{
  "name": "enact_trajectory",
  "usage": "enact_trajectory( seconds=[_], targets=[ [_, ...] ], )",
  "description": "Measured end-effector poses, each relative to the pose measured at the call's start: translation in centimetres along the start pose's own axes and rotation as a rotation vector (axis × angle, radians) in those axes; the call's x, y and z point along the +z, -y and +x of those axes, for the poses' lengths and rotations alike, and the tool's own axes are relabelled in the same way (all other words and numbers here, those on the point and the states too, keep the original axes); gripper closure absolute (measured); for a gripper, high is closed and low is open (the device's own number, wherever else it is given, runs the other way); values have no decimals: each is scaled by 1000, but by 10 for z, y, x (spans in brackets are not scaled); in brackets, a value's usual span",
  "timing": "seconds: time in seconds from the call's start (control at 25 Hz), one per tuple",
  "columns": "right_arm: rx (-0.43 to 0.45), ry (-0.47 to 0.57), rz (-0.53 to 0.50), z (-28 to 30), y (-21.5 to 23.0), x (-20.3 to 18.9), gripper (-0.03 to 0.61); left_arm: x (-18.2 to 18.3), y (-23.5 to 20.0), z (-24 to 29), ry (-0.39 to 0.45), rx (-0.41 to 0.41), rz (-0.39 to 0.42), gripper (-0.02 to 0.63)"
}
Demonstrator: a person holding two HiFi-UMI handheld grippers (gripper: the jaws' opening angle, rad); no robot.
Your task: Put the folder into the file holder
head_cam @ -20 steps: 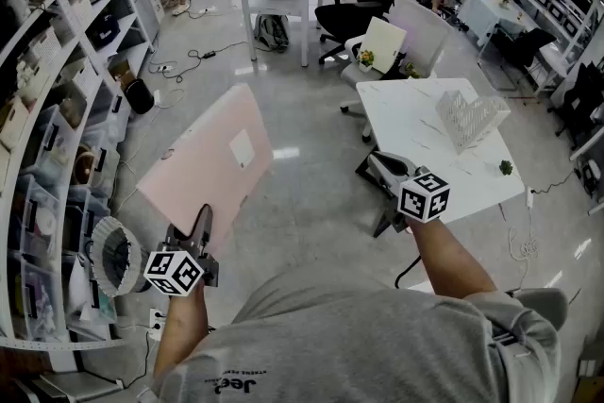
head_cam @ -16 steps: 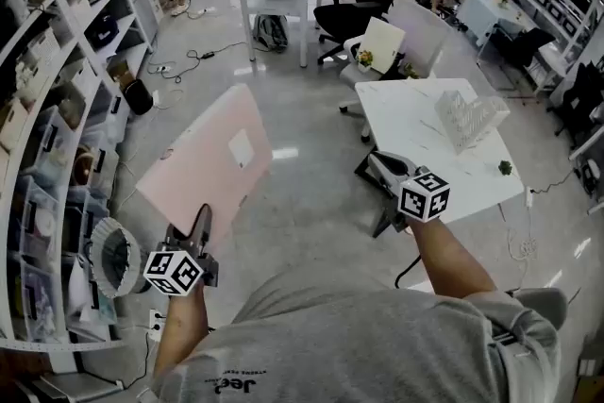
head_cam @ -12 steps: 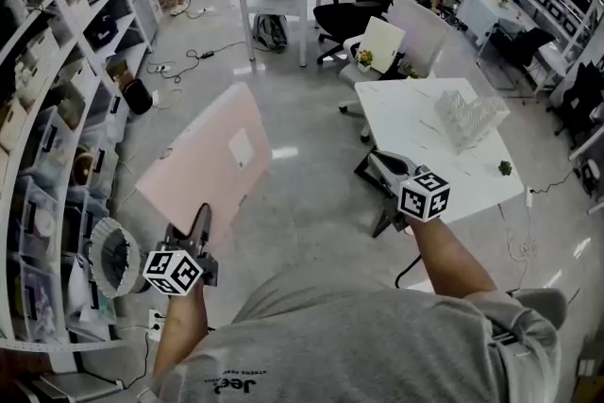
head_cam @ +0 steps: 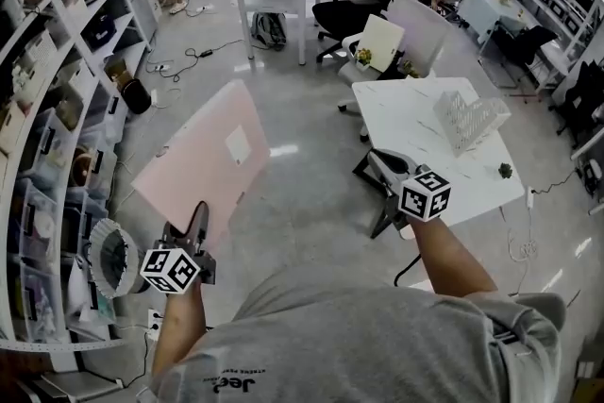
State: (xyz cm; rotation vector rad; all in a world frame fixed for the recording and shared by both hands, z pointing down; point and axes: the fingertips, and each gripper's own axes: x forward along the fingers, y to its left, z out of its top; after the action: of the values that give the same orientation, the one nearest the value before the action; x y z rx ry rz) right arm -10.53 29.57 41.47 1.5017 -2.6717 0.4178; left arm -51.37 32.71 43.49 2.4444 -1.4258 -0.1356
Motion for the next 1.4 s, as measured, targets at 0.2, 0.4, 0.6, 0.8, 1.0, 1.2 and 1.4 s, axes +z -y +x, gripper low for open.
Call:
enact_trajectory(
  seconds=[0.2,0.4,0.6,0.8,1.0,1.2,1.4],
  targets=[
    [27,3,-7,-9,30,6,575,2,27,24,20,5,10,423],
    [67,5,-22,-22,63,18,575,2,61,46,46,20,4,423],
    [88,13,-23,-29,92,26,575,5,81,68,64,31,-23,423],
    [96,14,-6,-20,109,25,575,5,83,90,51,19,-6,423],
    [85,5,-12,15,117,25,575,11,53,126,60,-8,-20,423],
    [38,9,-26,77,129,36,575,25,-7,182,66,-66,-30,423],
    [-29,40,7,173,142,59,575,60,-81,262,51,-158,-11,424]
  ],
)
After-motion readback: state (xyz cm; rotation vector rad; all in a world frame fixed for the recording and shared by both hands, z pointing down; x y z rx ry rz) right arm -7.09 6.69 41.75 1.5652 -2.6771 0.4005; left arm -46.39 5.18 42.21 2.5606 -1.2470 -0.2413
